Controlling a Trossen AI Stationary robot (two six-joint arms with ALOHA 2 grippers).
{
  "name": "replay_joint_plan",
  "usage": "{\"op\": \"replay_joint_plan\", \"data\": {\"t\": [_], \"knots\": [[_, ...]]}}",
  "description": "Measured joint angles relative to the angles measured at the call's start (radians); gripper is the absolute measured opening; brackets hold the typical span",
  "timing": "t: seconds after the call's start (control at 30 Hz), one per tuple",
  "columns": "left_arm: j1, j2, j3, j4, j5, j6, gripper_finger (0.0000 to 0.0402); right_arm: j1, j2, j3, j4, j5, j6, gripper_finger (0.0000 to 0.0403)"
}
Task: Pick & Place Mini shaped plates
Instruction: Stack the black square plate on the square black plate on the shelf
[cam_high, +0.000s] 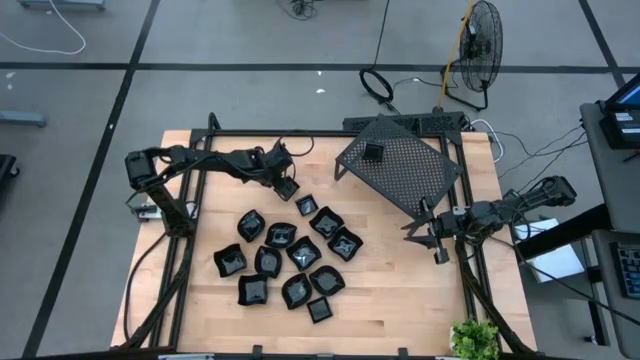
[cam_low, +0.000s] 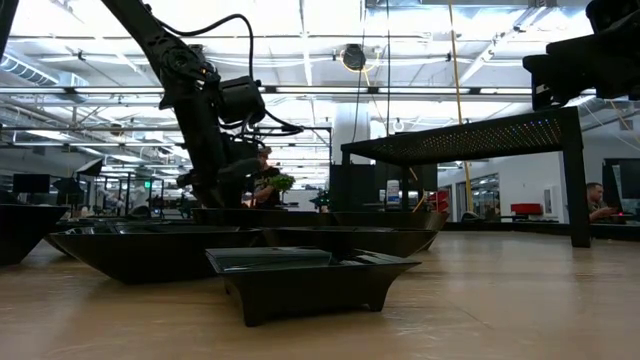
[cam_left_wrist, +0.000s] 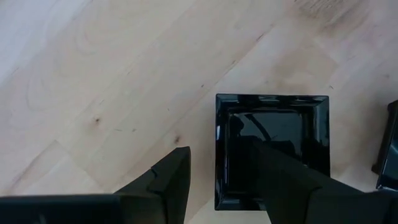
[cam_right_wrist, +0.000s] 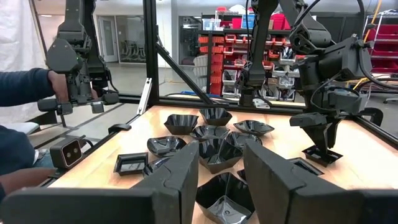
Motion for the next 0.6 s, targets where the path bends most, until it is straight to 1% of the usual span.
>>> {"op": "replay_joint_plan", "data": {"t": [0.27,0.6], "knots": [[0.000,0.064,0.004,0.026,0.005,-0.011,0.0175,0.000,0.000,0.000,0.000,0.000,0.000,0.0114],[0.000,0.042,0.000,0.054,0.004,0.019,0.0175,0.000,0.000,0.000,0.000,0.000,0.000,0.0114]]}}
